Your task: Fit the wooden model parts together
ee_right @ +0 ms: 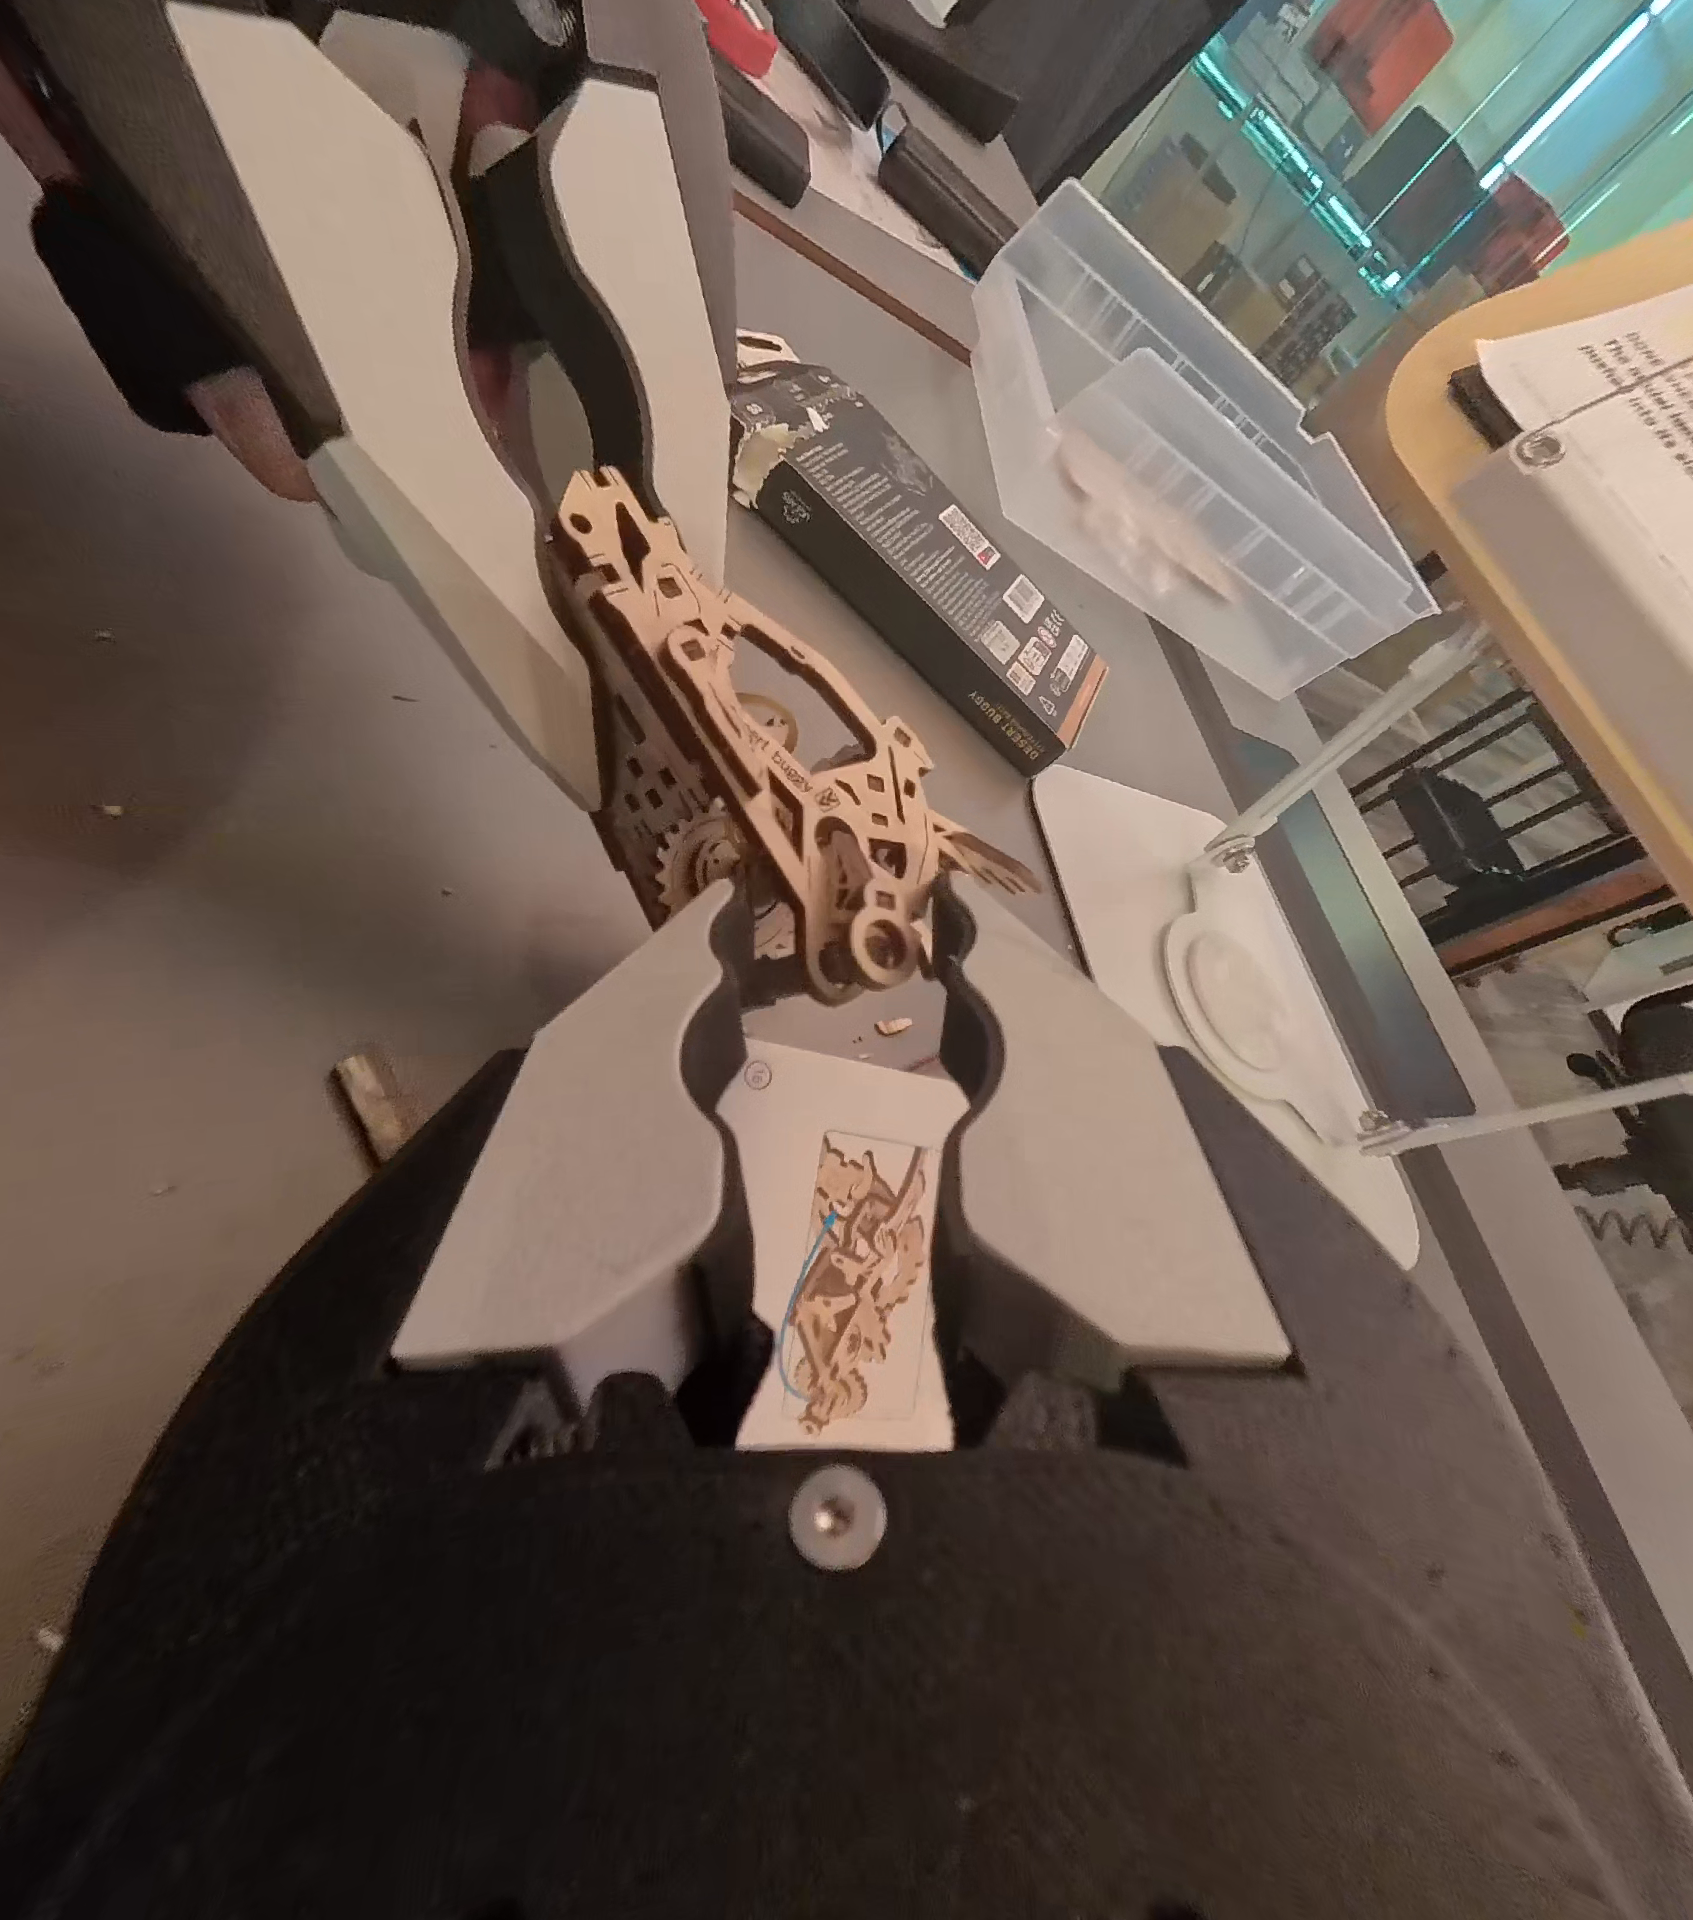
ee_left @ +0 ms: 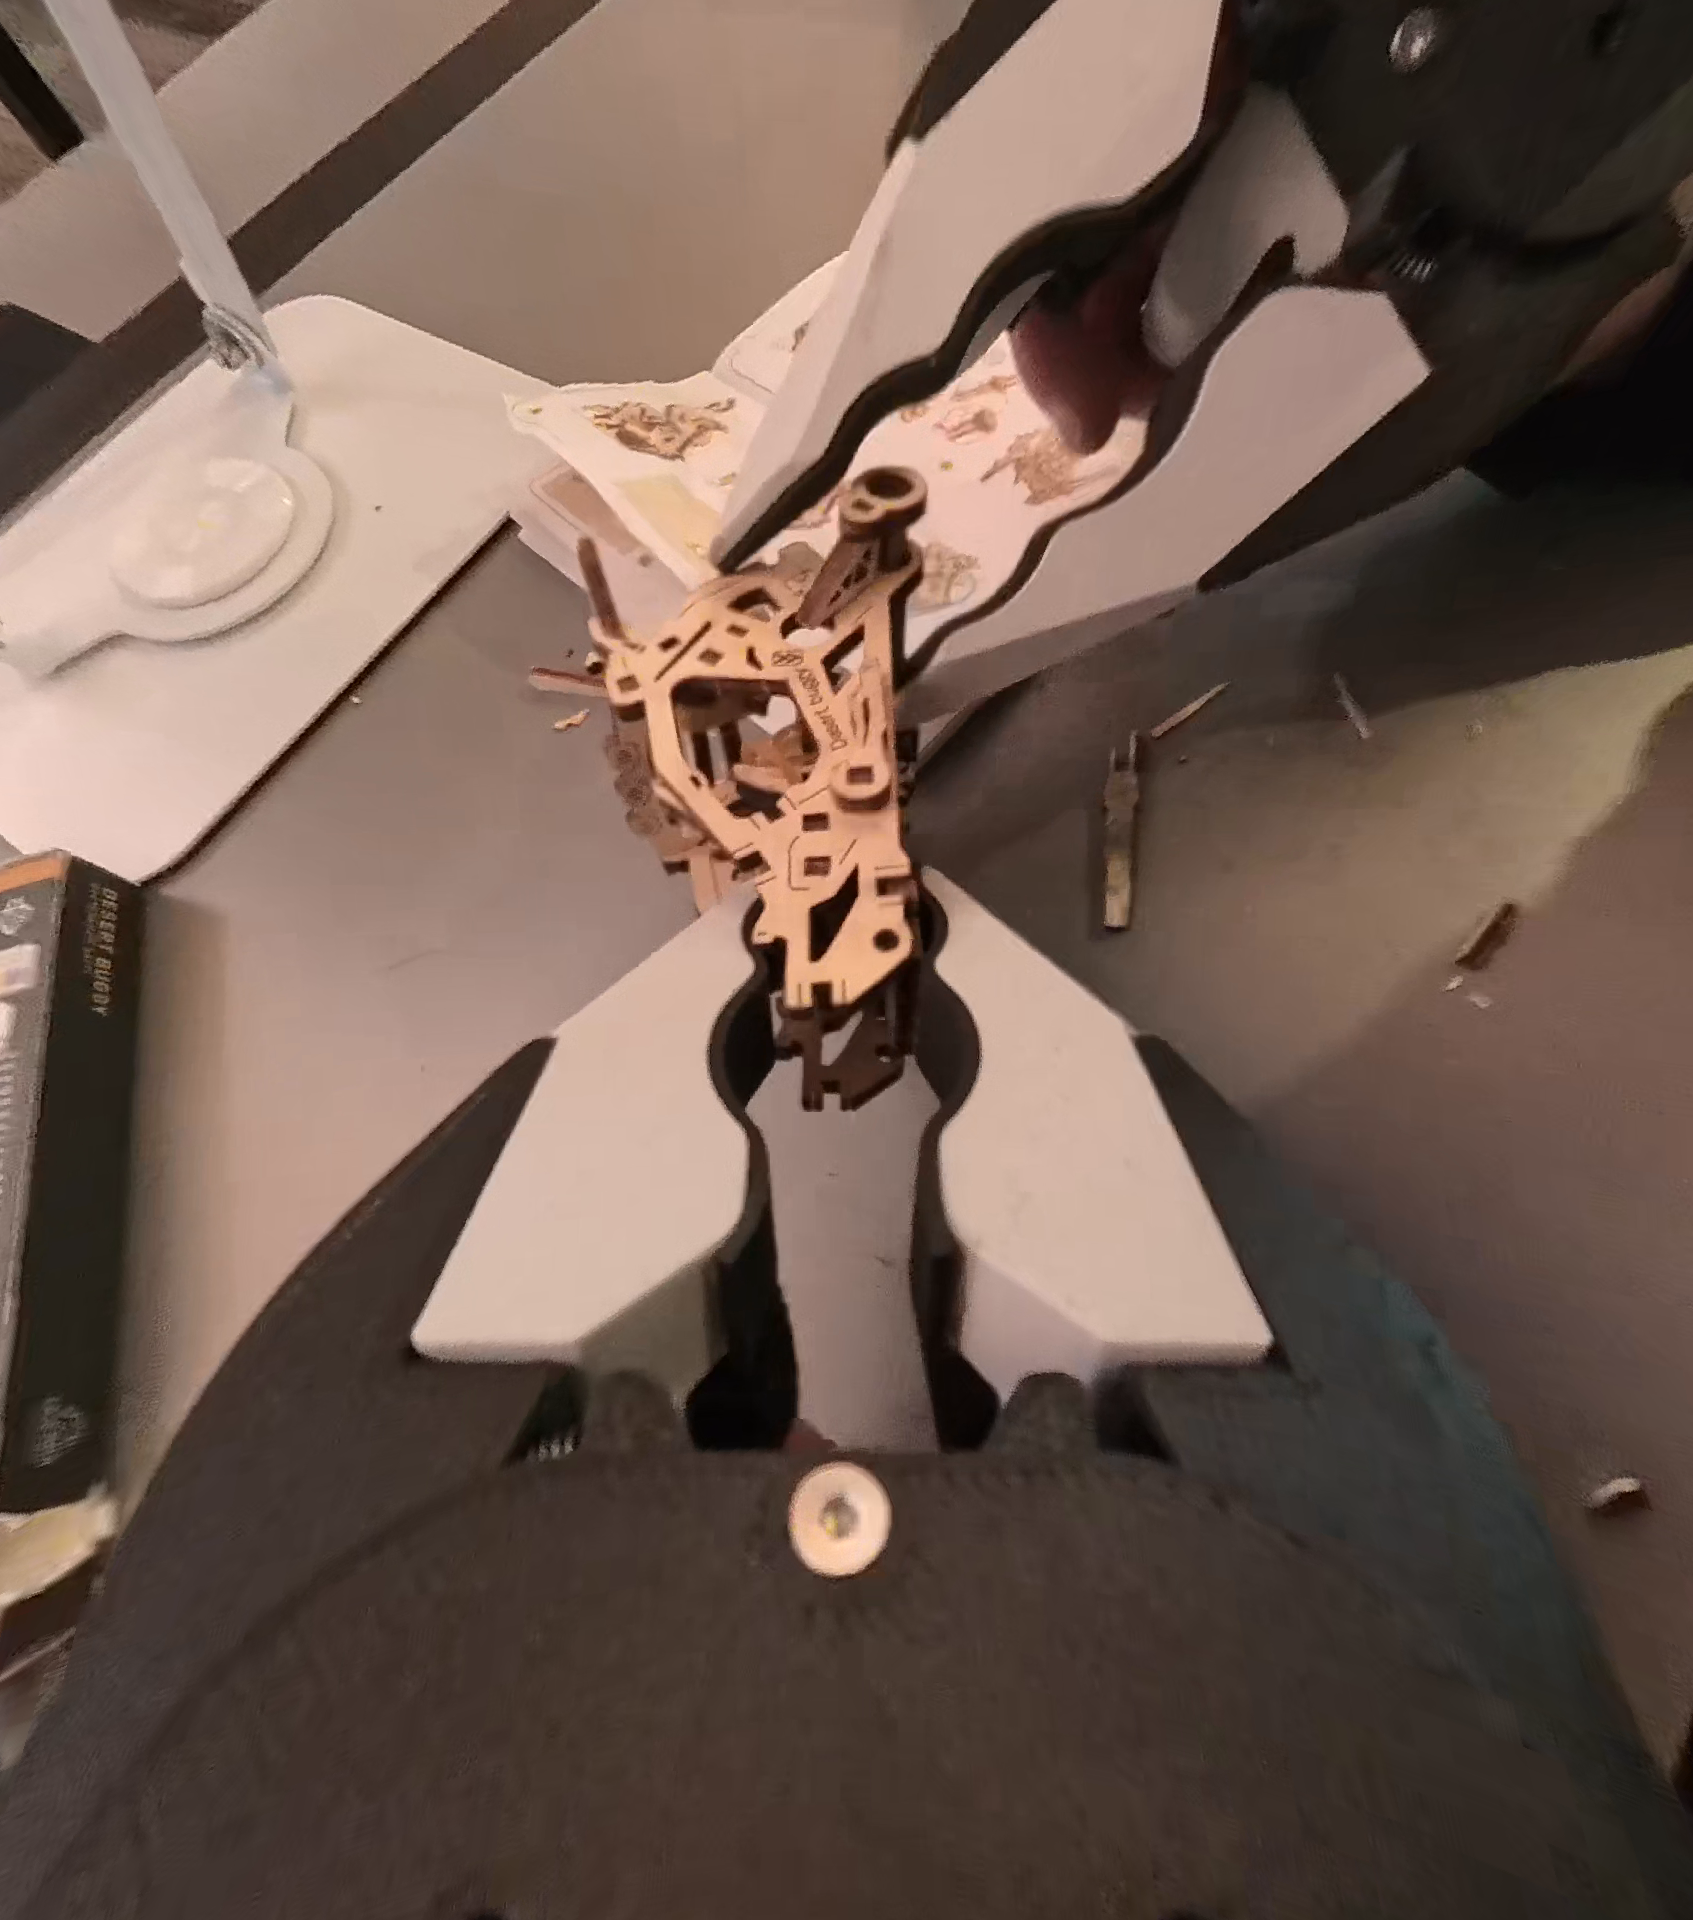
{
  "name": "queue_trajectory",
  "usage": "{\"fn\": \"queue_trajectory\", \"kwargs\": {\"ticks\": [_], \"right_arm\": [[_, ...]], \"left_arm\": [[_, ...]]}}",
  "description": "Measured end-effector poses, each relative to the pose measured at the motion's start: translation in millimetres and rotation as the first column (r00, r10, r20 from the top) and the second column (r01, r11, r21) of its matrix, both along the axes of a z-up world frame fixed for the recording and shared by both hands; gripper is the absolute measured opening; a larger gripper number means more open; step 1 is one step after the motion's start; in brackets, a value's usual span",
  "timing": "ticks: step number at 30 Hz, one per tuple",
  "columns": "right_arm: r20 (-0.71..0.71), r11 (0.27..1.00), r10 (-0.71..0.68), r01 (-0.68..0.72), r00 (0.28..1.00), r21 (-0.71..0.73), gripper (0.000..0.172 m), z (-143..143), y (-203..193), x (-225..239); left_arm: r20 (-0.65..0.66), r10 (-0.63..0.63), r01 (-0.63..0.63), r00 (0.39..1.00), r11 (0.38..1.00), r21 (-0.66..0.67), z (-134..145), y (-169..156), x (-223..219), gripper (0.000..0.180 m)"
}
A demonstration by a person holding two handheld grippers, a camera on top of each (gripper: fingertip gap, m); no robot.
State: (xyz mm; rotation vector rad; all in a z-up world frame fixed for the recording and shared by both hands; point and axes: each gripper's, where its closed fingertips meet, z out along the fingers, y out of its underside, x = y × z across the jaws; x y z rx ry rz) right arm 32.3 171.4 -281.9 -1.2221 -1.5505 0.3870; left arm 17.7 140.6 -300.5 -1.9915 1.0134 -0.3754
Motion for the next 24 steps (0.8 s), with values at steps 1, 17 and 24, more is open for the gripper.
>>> {"fn": "queue_trajectory", "kwargs": {"ticks": [1, 17, 24], "right_arm": [[0.009, 1.0, 0.003, -0.003, 1.0, -0.004, 0.032, -0.7, 2.3, -1.7], [0.043, 0.991, 0.011, -0.005, 0.999, -0.132, 0.027, -3.9, 24.9, -22.0], [0.034, 0.993, 0.002, 0.002, 0.999, -0.121, 0.025, -2.5, 26.6, -21.8]], "left_arm": [[0.042, 0.003, -0.001, 0.999, 0.999, -0.041, 0.9, 0.2, 0.8, 0.018], [0.196, 0.047, -0.018, 0.979, 0.989, -0.146, -4.6, 16.6, -12.7, 0.017], [0.187, 0.047, -0.027, 0.981, 0.994, -0.108, -5.3, 18.7, -13.4, 0.017]]}}
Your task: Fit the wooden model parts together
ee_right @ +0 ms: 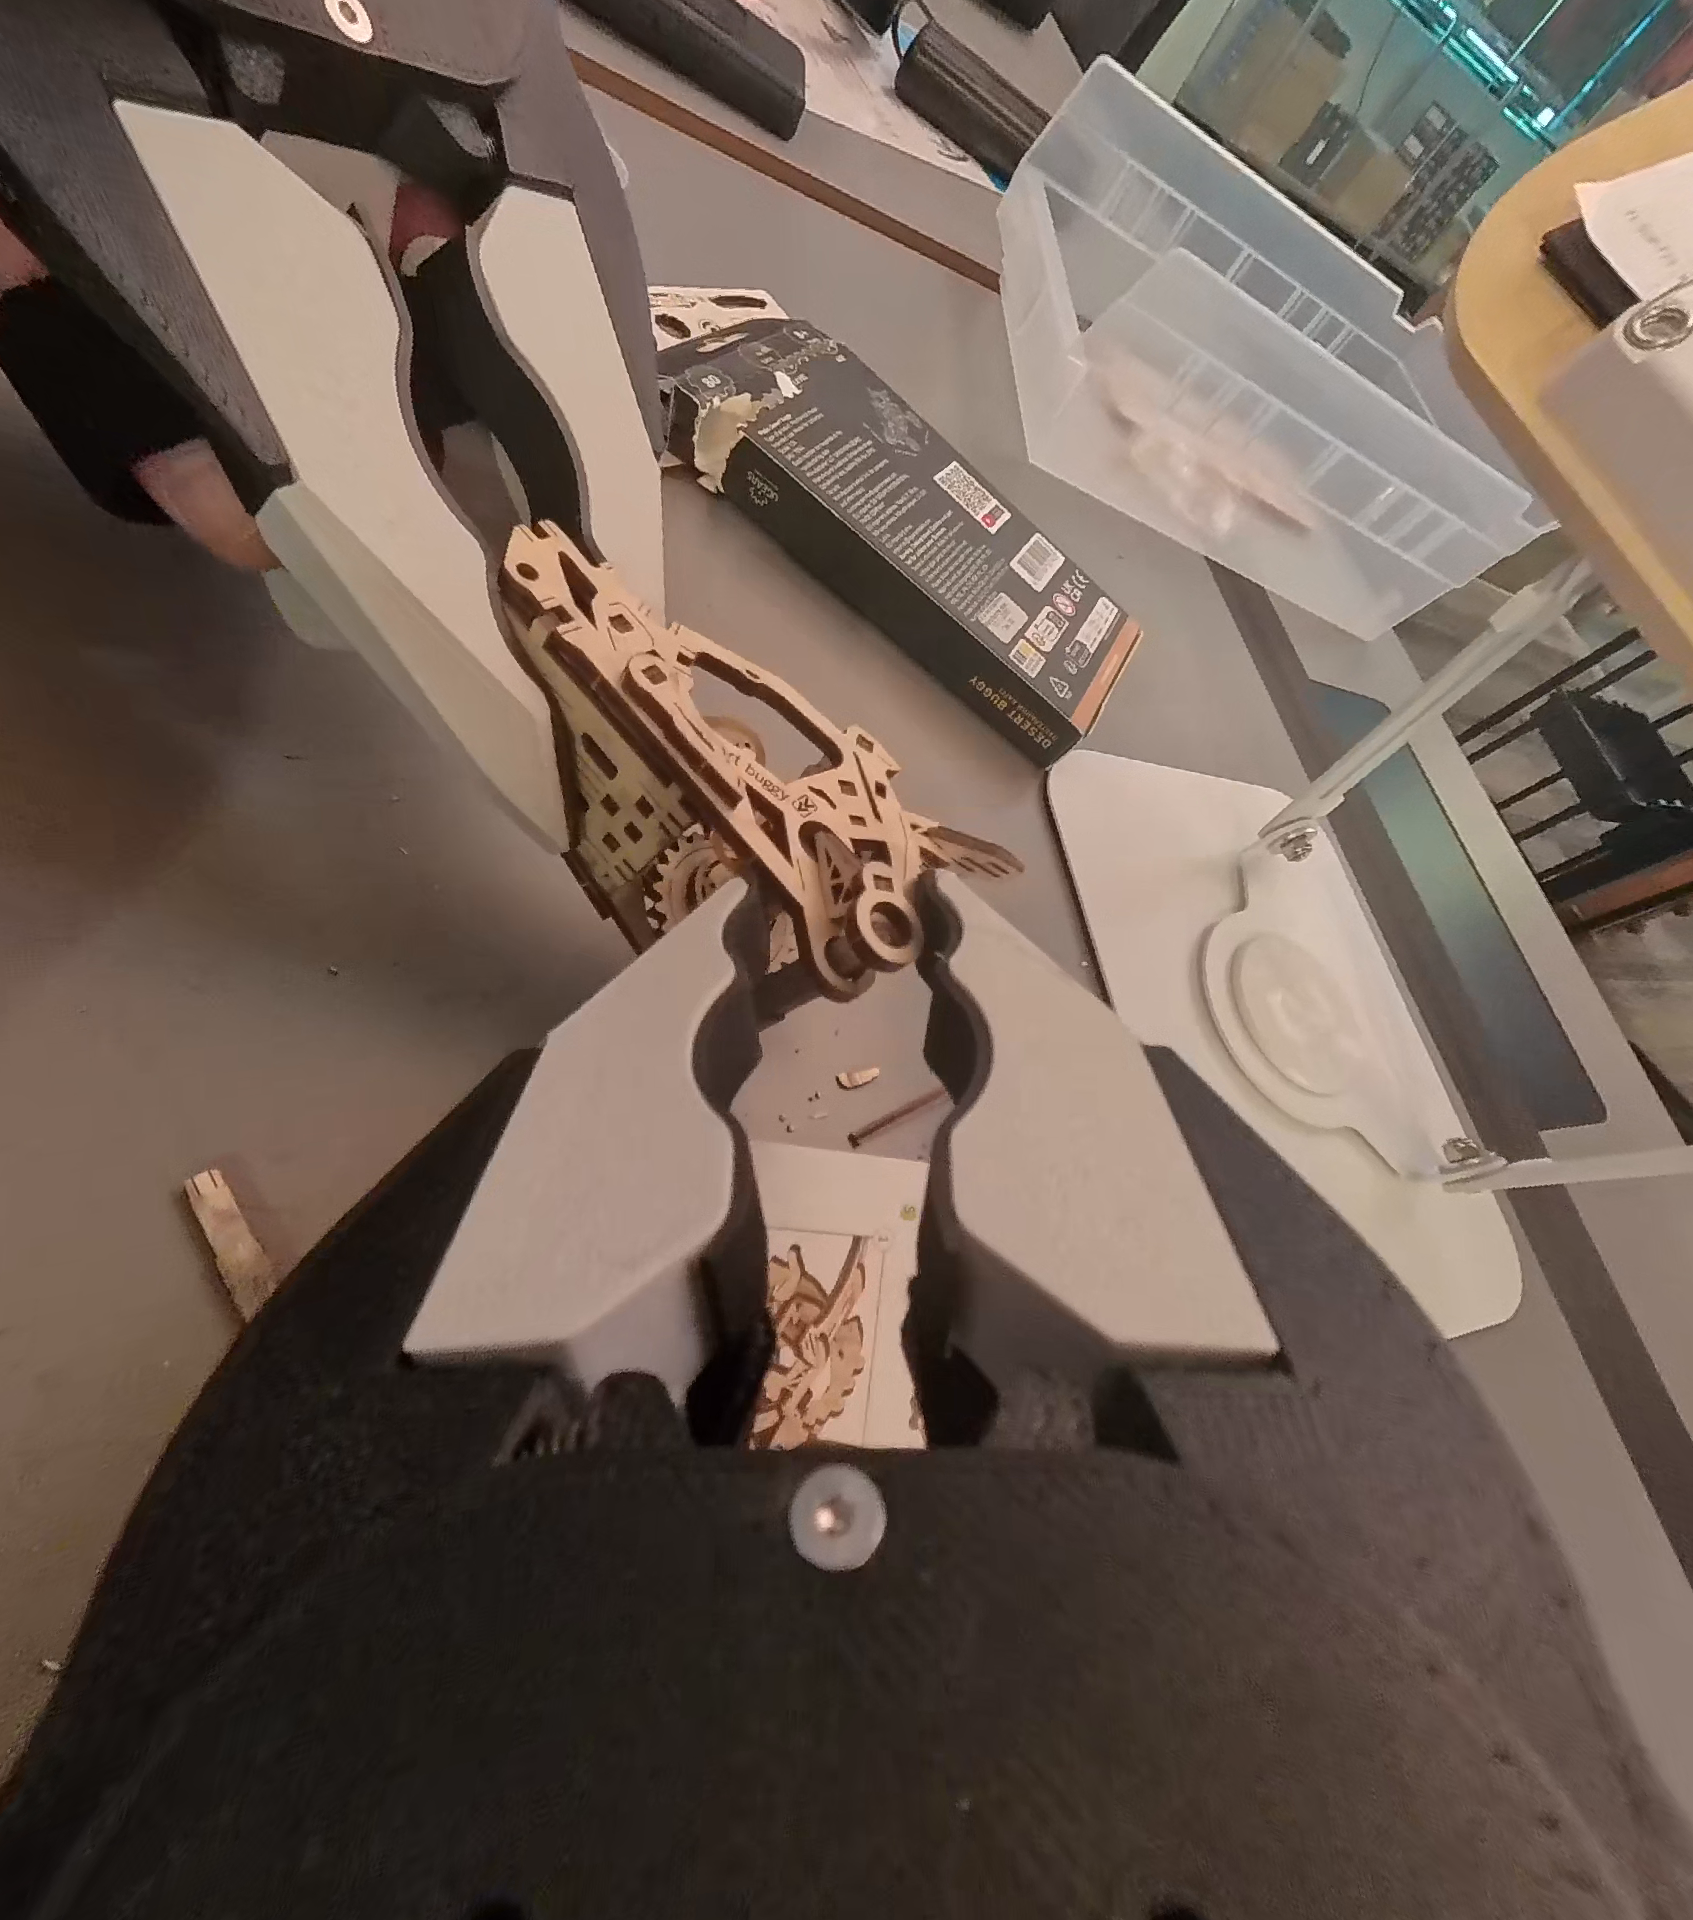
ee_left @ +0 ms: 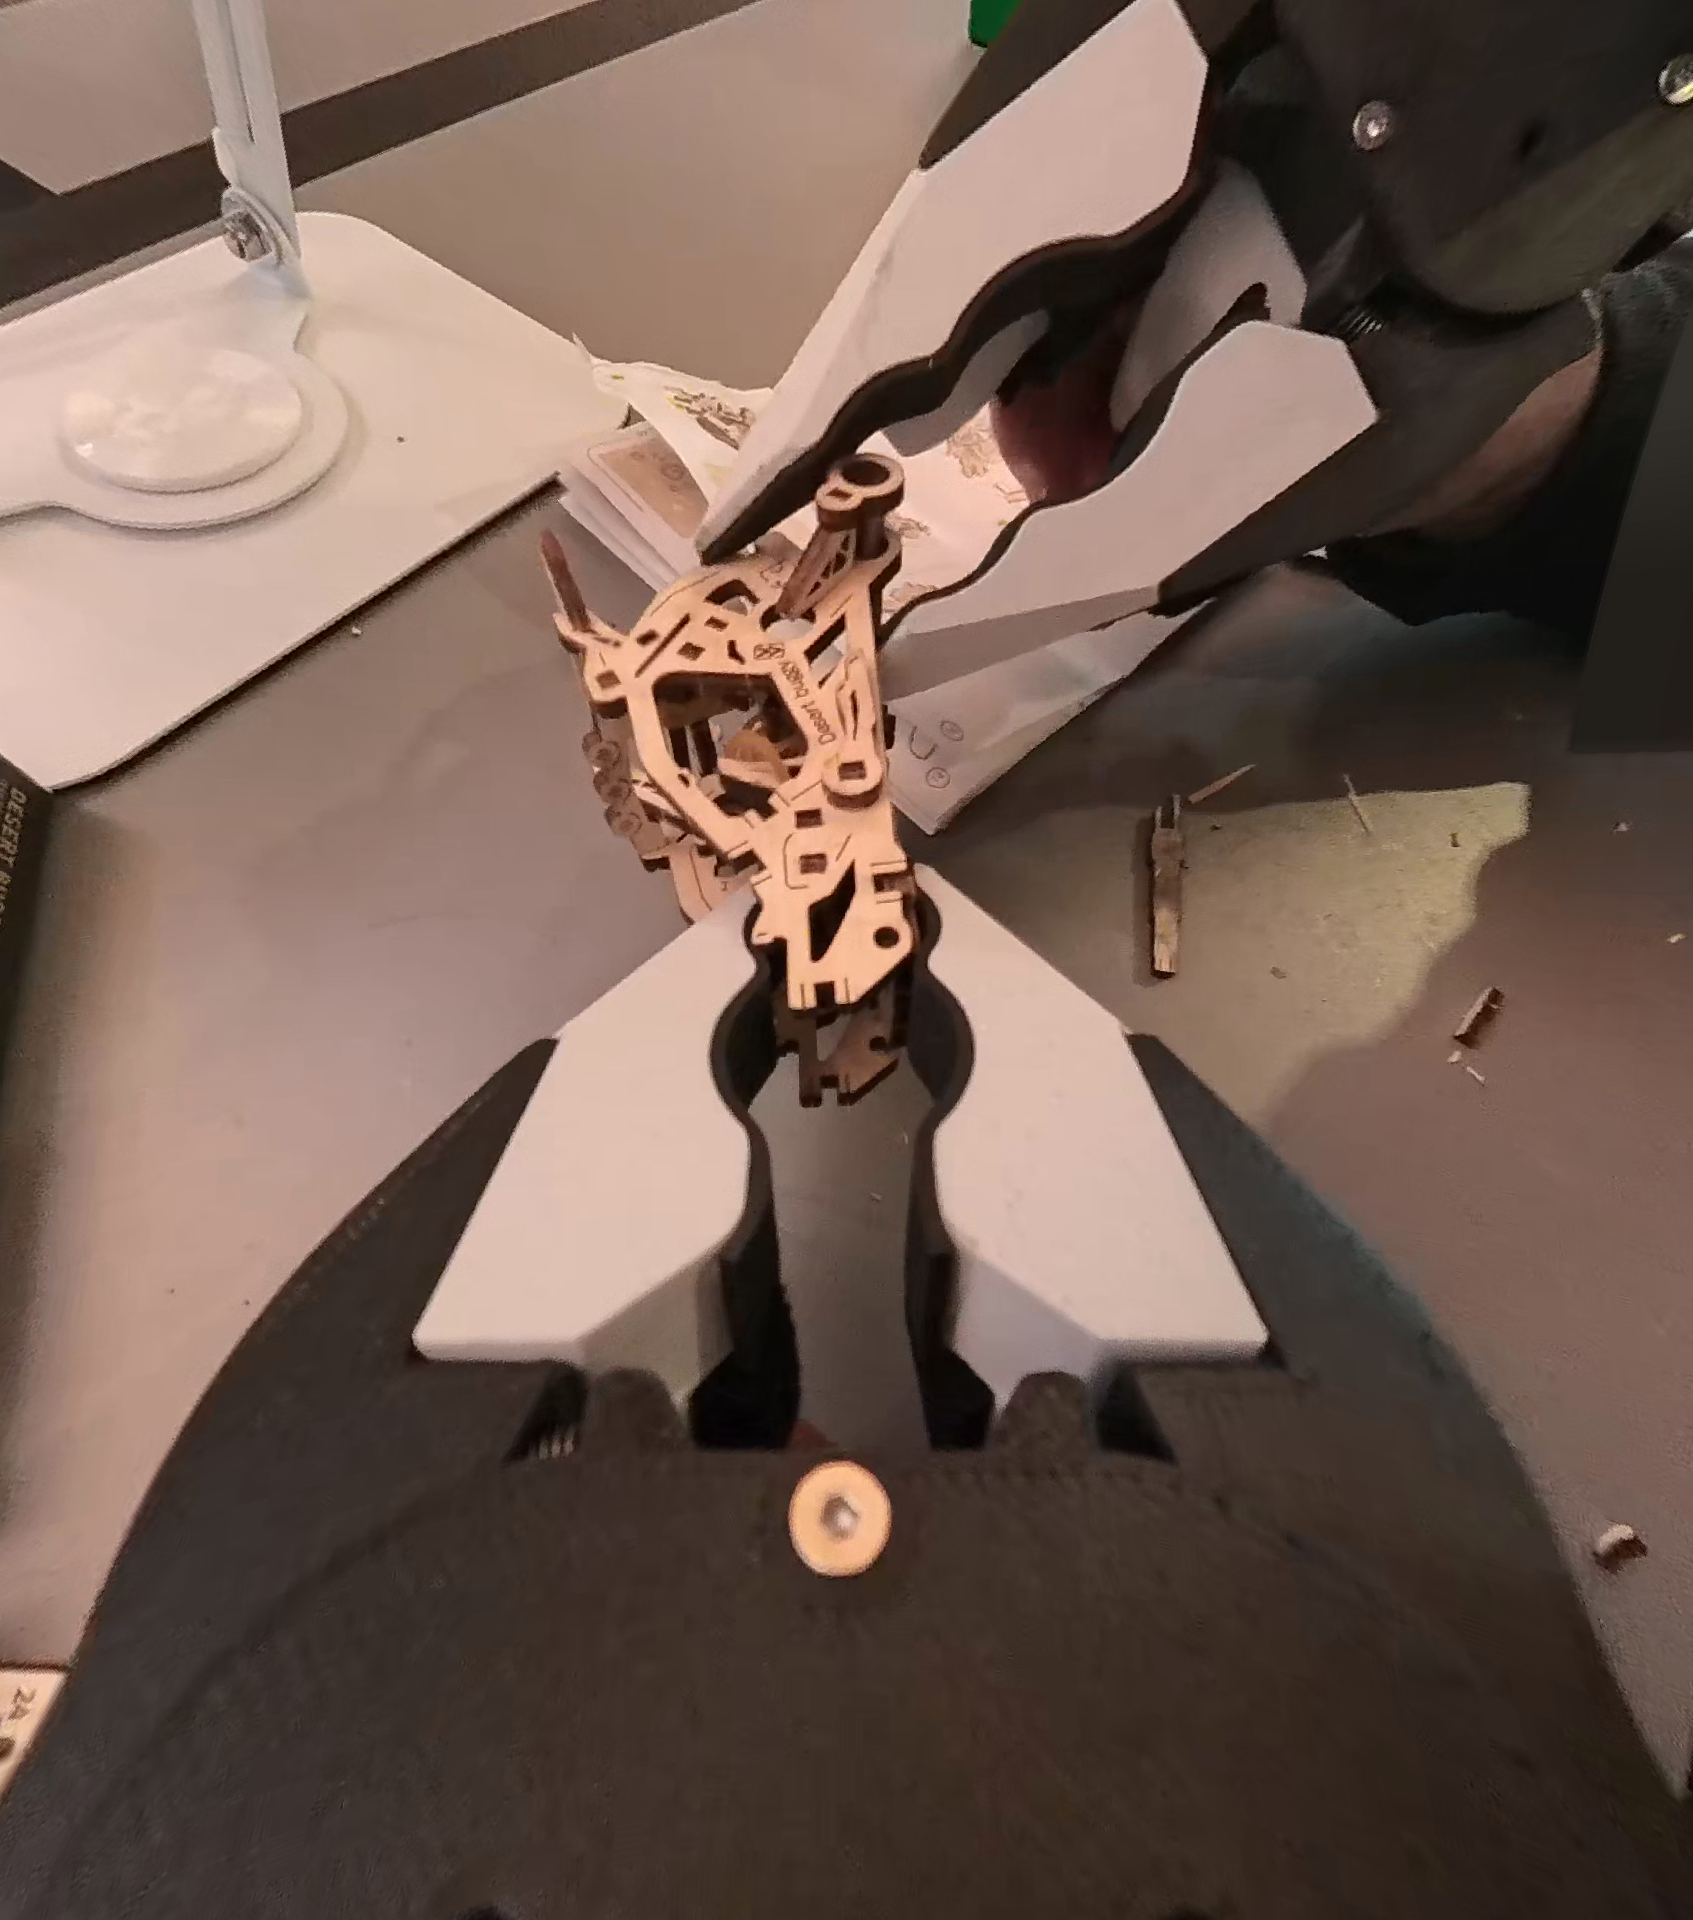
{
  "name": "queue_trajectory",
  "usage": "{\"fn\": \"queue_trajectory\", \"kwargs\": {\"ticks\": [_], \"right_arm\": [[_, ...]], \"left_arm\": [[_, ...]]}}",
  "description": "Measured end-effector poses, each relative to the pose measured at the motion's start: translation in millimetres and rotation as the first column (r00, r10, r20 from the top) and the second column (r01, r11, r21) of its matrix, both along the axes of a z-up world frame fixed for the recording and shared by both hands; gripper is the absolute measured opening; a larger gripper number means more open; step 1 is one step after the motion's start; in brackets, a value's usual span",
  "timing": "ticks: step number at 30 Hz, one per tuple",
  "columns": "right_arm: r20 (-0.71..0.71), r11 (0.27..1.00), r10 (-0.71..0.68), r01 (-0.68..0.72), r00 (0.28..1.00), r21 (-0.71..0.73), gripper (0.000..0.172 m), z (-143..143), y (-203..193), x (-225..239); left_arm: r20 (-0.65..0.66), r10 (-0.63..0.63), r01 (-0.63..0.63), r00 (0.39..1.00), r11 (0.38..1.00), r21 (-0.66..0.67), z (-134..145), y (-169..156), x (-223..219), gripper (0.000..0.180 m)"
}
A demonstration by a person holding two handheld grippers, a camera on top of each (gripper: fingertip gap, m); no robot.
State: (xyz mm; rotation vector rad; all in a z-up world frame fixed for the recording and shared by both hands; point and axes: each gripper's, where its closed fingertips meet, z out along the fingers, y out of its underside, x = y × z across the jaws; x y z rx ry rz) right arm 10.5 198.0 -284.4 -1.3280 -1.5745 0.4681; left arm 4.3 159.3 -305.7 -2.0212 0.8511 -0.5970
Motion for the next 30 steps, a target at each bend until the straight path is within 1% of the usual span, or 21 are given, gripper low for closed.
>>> {"fn": "queue_trajectory", "kwargs": {"ticks": [5, 10, 11, 13, 16, 20, 21, 24, 27, 29, 30], "right_arm": [[-0.014, 1.0, -0.001, 0.001, 1.0, 0.011, 0.025, 0.2, -0.3, -0.5], [-0.018, 0.999, 0.0, 0.001, 1.0, 0.032, 0.027, 1.8, 1.5, -0.5], [-0.022, 0.998, 0.0, 0.001, 1.0, 0.055, 0.029, 4.7, 2.8, 1.2], [-0.04, 0.998, 0.01, -0.008, 0.999, 0.063, 0.039, 11.9, 2.9, 4.7], [-0.035, 0.991, 0.084, -0.08, 0.996, 0.104, 0.049, 20.1, -8.2, 5.6], [0.052, 0.979, 0.122, -0.129, 0.991, 0.158, 0.08, 11.8, -14.4, 2.9], [0.059, 0.977, 0.126, -0.134, 0.99, 0.163, 0.086, 11.1, -14.7, 2.1], [0.049, 0.975, 0.111, -0.118, 0.993, 0.187, 0.086, 16.5, -11.5, 3.3], [0.039, 0.981, 0.074, -0.08, 0.996, 0.174, 0.086, 17.7, -8.1, 3.3], [0.021, 0.975, 0.052, -0.056, 0.998, 0.216, 0.085, 24.5, -6.0, 3.2], [0.027, 0.97, 0.055, -0.06, 0.998, 0.234, 0.088, 26.3, -6.9, 3.3]], "left_arm": [[-0.006, -0.002, 0.002, 1.0, 1.0, 0.015, -1.0, 0.3, -1.3, 0.018], [0.068, 0.002, 0.004, 0.998, 0.997, -0.079, 1.6, 1.9, -2.6, 0.016], [0.109, 0.005, 0.007, 0.994, 0.993, -0.115, 3.8, 0.9, -1.5, 0.016], [0.199, 0.024, 0.01, 0.98, 0.985, -0.169, 11.4, 1.6, -1.8, 0.016], [0.302, 0.026, 0.063, 0.953, 0.958, -0.281, 18.8, -1.7, -1.0, 0.016], [0.414, 0.052, 0.118, 0.909, 0.919, -0.375, 31.9, -4.9, 0.7, 0.016], [0.435, 0.066, 0.123, 0.898, 0.912, -0.392, 34.5, -4.8, 0.6, 0.016], [0.468, 0.073, 0.149, 0.881, 0.895, -0.421, 36.7, -8.4, 3.0, 0.016], [0.475, 0.088, 0.146, 0.876, 0.889, -0.433, 36.8, -7.3, 3.1, 0.016], [0.497, 0.092, 0.16, 0.863, 0.883, -0.441, 39.9, -8.0, 3.6, 0.016], [0.502, 0.097, 0.161, 0.859, 0.881, -0.445, 40.2, -8.1, 3.8, 0.016]]}}
